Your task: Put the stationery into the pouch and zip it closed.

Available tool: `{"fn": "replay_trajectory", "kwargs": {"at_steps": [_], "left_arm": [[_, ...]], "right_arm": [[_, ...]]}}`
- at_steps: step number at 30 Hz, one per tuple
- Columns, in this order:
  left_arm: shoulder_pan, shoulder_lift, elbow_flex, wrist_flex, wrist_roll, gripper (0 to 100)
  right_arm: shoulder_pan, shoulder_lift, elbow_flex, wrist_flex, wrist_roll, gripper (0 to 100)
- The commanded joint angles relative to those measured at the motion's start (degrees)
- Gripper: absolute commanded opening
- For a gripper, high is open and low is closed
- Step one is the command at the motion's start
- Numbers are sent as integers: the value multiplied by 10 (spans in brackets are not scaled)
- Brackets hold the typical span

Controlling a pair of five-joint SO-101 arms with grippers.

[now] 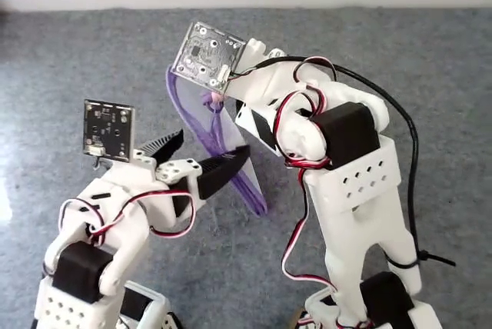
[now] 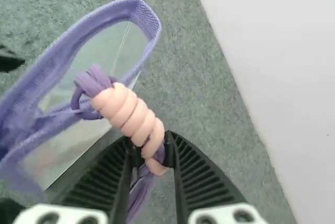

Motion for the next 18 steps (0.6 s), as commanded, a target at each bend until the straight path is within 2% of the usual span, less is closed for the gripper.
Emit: {"fn": "replay_trajectory", "kwargs": {"at_steps": [1,9,18], "left_arm": [[-9,-3,15,-38,4,346],[-5,-3,36,-81,-35,165],[10,-4,58,-113,-68,89]], "right_arm": [[6,-7,-24,21,-7,9],[27,-35,-25,38,-4,9],[29,-38,-25,35,-3,9]]}}
